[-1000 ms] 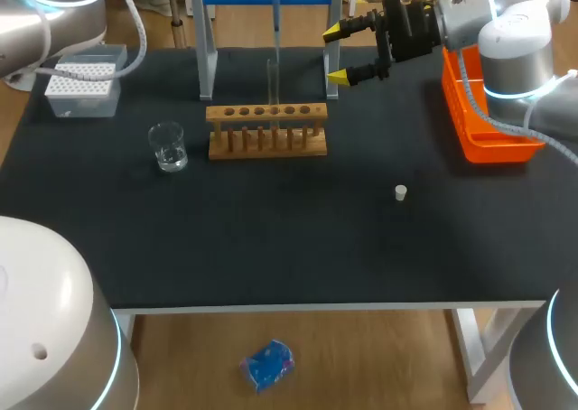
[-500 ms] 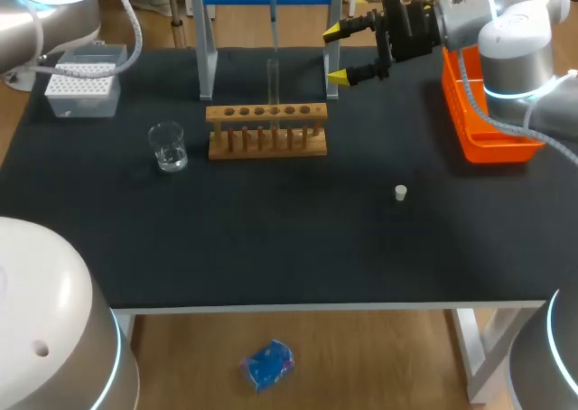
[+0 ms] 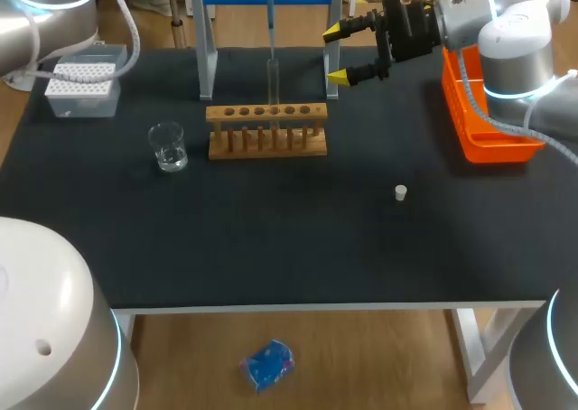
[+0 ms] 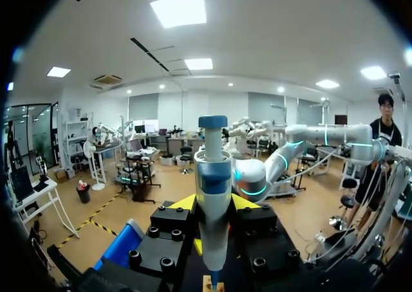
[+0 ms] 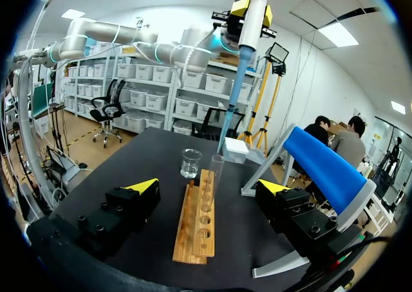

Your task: Invert the test tube, pick up the pipette, mount the tip to pipette, aspirate from beaker and dispense into the tube, eject the tip, return the pipette, and cap with the stopper.

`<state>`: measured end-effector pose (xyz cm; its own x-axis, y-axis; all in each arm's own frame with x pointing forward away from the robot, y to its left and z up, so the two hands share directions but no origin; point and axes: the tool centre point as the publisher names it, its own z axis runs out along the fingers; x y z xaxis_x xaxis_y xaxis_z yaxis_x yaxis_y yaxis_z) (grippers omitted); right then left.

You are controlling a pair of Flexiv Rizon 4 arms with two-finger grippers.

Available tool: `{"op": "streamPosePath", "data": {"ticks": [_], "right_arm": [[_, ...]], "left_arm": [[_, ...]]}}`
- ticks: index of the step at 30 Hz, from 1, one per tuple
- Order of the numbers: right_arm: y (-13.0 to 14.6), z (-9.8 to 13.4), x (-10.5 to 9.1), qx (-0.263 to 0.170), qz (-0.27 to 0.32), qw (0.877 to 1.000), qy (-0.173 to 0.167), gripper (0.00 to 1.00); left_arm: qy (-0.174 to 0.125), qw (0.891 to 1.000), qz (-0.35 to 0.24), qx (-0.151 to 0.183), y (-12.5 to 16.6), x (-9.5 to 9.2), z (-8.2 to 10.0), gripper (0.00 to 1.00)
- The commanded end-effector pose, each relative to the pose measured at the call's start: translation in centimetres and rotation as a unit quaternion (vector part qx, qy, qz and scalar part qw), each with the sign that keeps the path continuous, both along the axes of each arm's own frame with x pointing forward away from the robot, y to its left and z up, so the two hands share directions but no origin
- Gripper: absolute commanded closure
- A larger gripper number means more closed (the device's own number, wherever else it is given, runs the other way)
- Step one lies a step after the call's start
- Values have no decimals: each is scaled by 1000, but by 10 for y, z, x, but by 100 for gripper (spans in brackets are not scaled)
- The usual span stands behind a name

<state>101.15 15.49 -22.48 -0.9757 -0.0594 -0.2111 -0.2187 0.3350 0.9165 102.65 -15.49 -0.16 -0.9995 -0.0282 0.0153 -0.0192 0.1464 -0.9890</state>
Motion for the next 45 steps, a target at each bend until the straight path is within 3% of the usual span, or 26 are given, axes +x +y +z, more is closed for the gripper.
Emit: {"op": "streamPosePath", "data": {"ticks": [1, 19, 33, 38, 45], "right_arm": [[0, 0, 0, 0, 0, 1000, 0, 0], [0, 0, 0, 0, 0, 1000, 0, 0], [0, 0, 0, 0, 0, 1000, 0, 0], [0, 0, 0, 0, 0, 1000, 0, 0], [0, 0, 0, 0, 0, 1000, 0, 0]], "left_arm": [[2, 1000, 3, 0, -1, -2, -2, 100], [12, 1000, 7, 17, 0, -5, -15, 100], [4, 1000, 14, 23, -2, 4, -16, 100], [2, 1000, 13, 22, -2, 7, -14, 100], [-9, 1000, 13, 24, 4, 2, 4, 100]]}}
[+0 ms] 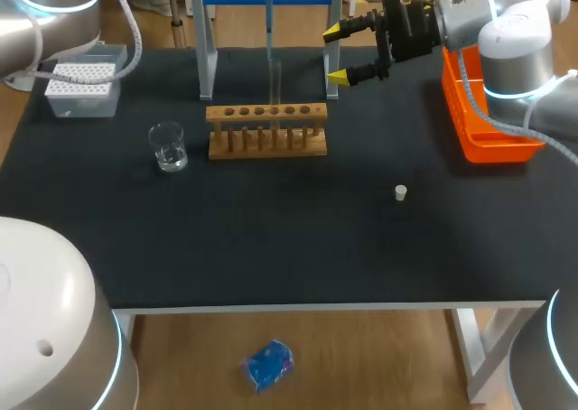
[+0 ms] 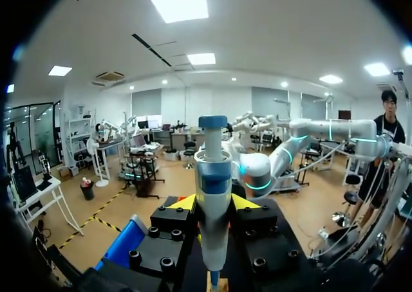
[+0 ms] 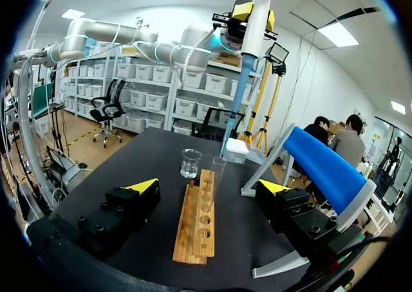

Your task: Invert the test tube, pick up the pipette, mount the tip to pipette, aspirate from beaker and dispense into the tube, eject the tip, return the pipette, and cap with the stopper.

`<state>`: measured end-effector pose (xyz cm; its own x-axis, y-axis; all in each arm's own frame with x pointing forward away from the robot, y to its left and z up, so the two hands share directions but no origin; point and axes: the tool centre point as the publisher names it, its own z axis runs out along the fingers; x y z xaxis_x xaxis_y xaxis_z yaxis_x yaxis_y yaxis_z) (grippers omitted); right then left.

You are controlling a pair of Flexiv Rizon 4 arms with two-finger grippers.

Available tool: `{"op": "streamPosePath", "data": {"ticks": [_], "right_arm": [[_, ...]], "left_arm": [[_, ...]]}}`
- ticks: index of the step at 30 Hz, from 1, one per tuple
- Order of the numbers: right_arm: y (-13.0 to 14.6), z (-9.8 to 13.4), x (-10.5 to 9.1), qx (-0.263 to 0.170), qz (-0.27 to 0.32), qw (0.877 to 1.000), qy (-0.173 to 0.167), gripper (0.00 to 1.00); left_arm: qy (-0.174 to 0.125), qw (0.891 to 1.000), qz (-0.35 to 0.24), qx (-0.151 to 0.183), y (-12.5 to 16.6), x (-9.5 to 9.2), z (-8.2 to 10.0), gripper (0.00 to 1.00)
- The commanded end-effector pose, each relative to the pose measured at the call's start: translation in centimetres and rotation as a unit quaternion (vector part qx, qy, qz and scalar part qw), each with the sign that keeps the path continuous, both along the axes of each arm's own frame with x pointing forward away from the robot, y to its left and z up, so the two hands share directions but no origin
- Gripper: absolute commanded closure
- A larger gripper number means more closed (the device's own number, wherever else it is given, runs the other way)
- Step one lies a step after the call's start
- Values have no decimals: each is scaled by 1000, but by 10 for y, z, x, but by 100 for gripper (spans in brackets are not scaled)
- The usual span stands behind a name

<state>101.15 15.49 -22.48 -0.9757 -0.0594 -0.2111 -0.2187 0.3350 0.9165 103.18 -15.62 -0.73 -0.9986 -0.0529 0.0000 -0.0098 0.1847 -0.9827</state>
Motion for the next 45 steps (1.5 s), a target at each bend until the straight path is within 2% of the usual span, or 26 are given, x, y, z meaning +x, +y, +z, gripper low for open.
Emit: {"op": "streamPosePath", "data": {"ticks": [1, 15, 45], "right_arm": [[0, 0, 0, 0, 0, 1000, 0, 0], [0, 0, 0, 0, 0, 1000, 0, 0], [0, 0, 0, 0, 0, 1000, 0, 0]], "left_arm": [[-5, 1000, 2, 4, 6, -4, 11, 100], [-16, 1000, -4, -6, -4, -3, 20, 100], [15, 1000, -6, -4, -10, -4, -9, 100]]}}
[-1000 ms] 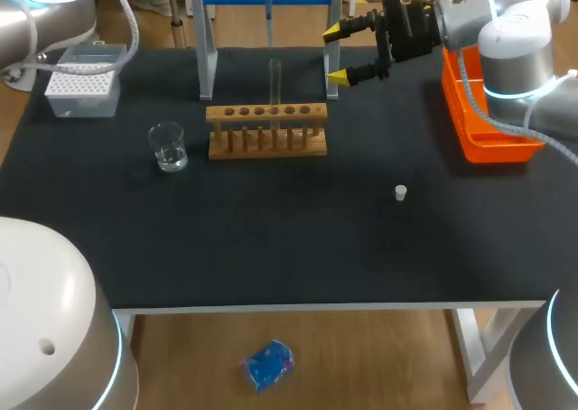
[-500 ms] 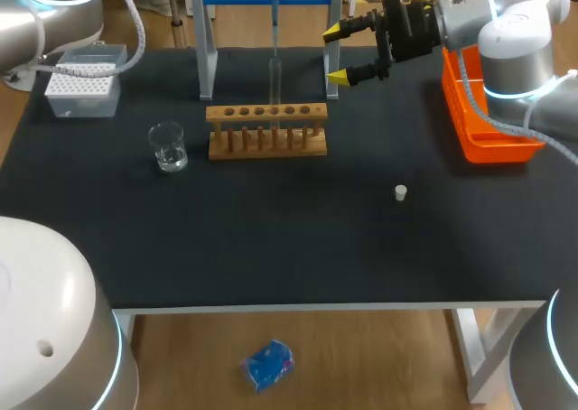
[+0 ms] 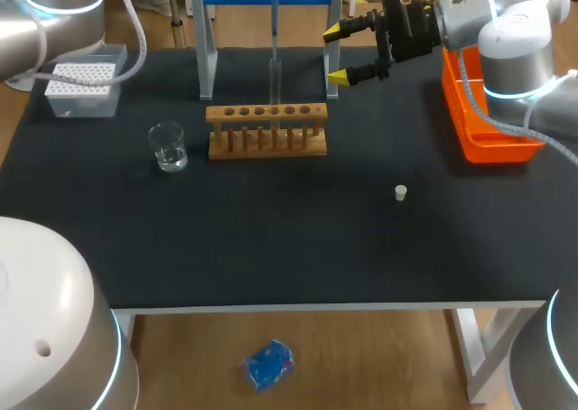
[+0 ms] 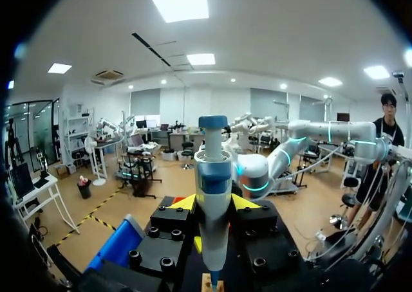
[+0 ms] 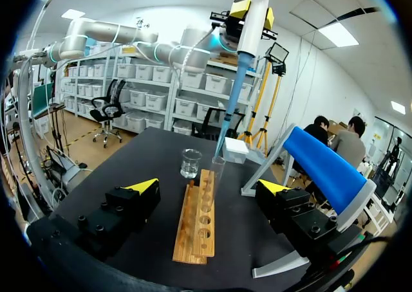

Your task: Invert the test tube, pick up the pipette, mount the tip to pipette, aspirate from beaker and dispense into the tube, eject the tip, return the pipette, and cap with the stopper.

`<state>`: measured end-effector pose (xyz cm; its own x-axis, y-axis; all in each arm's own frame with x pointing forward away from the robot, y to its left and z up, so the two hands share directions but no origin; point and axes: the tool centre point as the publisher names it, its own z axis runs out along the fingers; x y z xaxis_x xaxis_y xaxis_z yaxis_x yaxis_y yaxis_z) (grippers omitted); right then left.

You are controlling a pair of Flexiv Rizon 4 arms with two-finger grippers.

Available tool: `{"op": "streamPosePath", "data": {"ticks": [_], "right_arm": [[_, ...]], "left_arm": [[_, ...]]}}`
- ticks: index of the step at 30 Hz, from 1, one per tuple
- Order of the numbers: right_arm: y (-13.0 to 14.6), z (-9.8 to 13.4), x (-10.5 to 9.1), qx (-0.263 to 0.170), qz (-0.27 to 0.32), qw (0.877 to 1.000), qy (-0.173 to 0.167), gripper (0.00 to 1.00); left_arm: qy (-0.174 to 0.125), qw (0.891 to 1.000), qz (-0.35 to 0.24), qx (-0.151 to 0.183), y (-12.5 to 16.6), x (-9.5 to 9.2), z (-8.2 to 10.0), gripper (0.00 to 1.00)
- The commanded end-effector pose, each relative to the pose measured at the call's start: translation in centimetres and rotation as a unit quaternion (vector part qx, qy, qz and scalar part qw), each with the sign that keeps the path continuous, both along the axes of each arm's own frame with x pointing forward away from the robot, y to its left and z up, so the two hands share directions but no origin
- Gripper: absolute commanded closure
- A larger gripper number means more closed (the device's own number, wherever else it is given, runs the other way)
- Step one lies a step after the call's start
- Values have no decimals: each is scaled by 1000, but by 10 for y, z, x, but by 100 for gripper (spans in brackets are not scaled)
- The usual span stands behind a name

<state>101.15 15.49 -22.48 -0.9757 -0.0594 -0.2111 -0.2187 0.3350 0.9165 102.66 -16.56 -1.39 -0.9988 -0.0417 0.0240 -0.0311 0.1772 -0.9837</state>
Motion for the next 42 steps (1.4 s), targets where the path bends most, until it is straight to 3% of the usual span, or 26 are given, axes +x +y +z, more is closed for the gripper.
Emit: {"op": "streamPosePath", "data": {"ticks": [1, 14, 32, 42], "right_arm": [[0, 0, 0, 0, 0, 1000, 0, 0], [0, 0, 0, 0, 0, 1000, 0, 0], [0, 0, 0, 0, 0, 1000, 0, 0], [0, 0, 0, 0, 0, 1000, 0, 0]], "left_arm": [[3, 1000, 0, 1, 0, 1, -3, 100], [3, 1000, 6, 25, 3, 6, -8, 100], [-6, 1000, -7, 21, -7, 20, -8, 100], [0, 1000, -11, 17, -8, 12, -10, 100]]}}
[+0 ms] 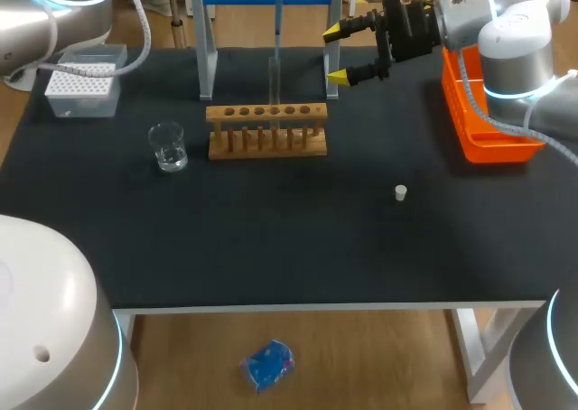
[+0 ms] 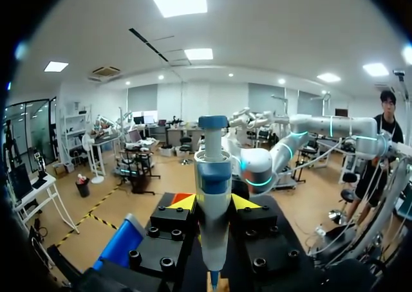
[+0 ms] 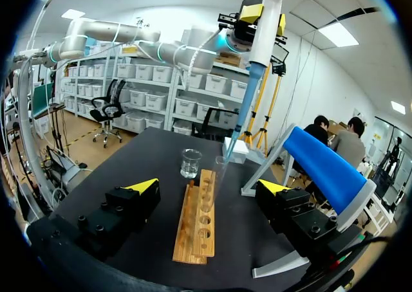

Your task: Invert the test tube, pick up the pipette, mount the tip to pipette, aspirate from beaker and dispense into the tube, eject the tip, return the pipette, and cap with the stopper.

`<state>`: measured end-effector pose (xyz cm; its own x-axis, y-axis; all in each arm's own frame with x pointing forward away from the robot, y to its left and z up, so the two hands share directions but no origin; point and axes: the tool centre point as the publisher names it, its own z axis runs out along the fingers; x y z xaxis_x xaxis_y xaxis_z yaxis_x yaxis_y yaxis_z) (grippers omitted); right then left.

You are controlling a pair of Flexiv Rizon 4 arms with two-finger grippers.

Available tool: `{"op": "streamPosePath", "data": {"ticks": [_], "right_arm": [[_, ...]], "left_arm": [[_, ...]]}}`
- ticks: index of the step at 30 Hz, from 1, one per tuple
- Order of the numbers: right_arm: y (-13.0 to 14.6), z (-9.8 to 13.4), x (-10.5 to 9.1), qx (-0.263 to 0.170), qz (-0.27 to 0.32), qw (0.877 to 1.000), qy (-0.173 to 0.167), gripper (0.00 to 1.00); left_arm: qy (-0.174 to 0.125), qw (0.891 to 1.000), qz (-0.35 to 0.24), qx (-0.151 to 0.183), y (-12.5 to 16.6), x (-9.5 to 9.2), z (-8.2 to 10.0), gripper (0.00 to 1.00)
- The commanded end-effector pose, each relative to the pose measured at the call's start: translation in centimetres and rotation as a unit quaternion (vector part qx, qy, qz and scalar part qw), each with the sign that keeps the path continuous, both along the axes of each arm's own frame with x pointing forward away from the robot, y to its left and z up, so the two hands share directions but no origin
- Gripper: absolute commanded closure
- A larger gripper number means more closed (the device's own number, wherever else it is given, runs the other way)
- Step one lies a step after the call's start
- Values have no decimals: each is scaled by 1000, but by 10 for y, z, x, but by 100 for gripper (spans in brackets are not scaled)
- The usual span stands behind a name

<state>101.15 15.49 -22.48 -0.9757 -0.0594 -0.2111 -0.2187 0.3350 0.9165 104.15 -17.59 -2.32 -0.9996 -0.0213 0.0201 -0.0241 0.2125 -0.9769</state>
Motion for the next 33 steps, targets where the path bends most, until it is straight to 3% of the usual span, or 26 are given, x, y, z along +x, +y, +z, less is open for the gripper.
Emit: {"op": "streamPosePath", "data": {"ticks": [1, 18, 33], "right_arm": [[0, 0, 0, 0, 0, 1000, 0, 0], [0, 0, 0, 0, 0, 1000, 0, 0], [0, 0, 0, 0, 0, 1000, 0, 0]], "left_arm": [[2, 1000, -1, -1, 2, -4, -1, 100], [9, 1000, 1, 2, 7, -23, -5, 100], [-2, 1000, 15, -2, 9, -13, -7, 100]]}}
